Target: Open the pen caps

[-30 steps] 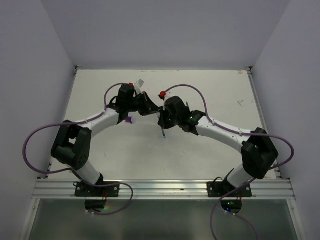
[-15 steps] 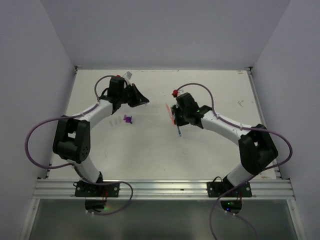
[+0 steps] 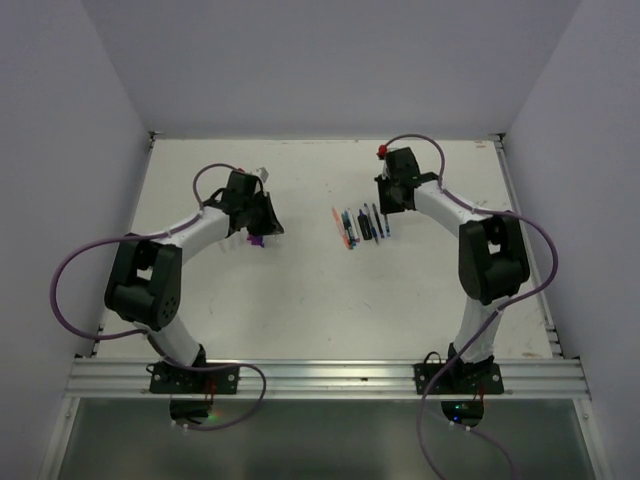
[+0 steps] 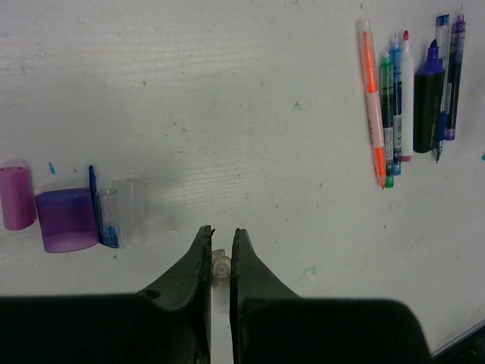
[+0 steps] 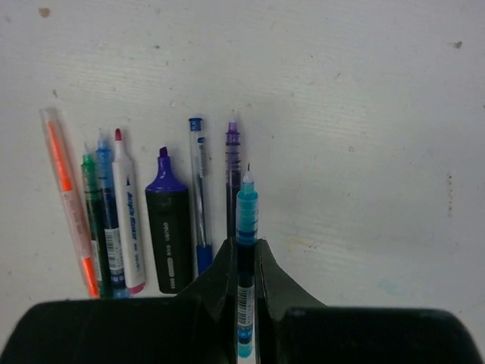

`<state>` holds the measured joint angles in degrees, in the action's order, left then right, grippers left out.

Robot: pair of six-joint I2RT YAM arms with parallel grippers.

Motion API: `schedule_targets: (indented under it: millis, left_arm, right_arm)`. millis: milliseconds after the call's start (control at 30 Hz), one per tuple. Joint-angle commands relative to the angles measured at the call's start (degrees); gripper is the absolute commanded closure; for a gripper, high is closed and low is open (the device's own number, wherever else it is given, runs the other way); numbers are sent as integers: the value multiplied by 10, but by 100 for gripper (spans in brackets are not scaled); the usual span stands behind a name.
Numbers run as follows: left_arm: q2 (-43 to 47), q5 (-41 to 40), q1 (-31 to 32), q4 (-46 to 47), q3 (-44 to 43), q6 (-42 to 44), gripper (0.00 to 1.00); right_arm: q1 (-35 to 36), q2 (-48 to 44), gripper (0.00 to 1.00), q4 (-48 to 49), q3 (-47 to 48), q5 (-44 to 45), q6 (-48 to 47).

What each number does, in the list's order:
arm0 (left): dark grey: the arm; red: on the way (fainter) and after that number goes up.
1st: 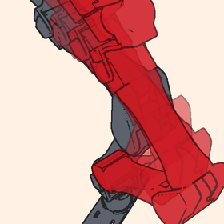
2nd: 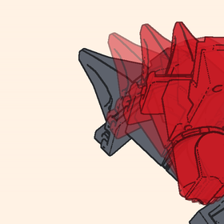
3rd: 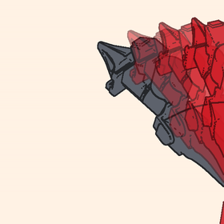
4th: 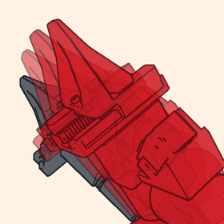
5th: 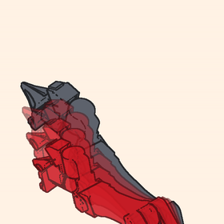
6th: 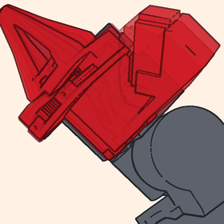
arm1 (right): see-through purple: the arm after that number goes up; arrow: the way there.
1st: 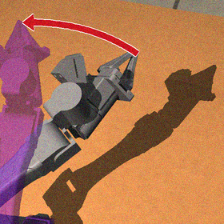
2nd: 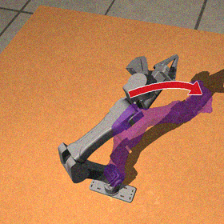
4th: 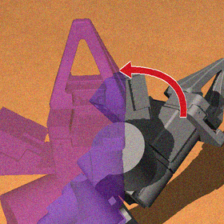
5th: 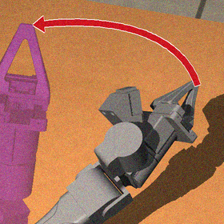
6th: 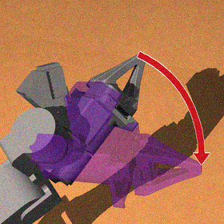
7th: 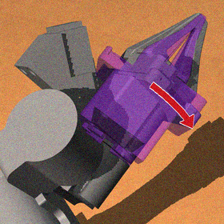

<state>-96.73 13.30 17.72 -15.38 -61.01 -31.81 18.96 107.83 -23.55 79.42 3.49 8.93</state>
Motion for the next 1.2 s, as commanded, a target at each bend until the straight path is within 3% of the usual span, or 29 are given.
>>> schedule_targets:
  millis: [0,533,767,967,1167]
  left_arm:
    - [14,-30,6,-11,2,36,100]
    - [-2,-85,7,-28,-1,59,100]
    - [-7,-98,7,-33,-7,61,100]
    - [-27,-129,14,-53,-26,62,100]
    - [-38,-152,21,-61,-38,61,100]
  right_arm:
    - [-15,19,100,-10,35,6,-19]
    - [-22,111,99,15,72,6,-8]
    - [-22,125,93,16,77,-7,5]
    - [-21,127,69,15,77,-16,15]
    - [-21,117,53,15,82,-11,16]
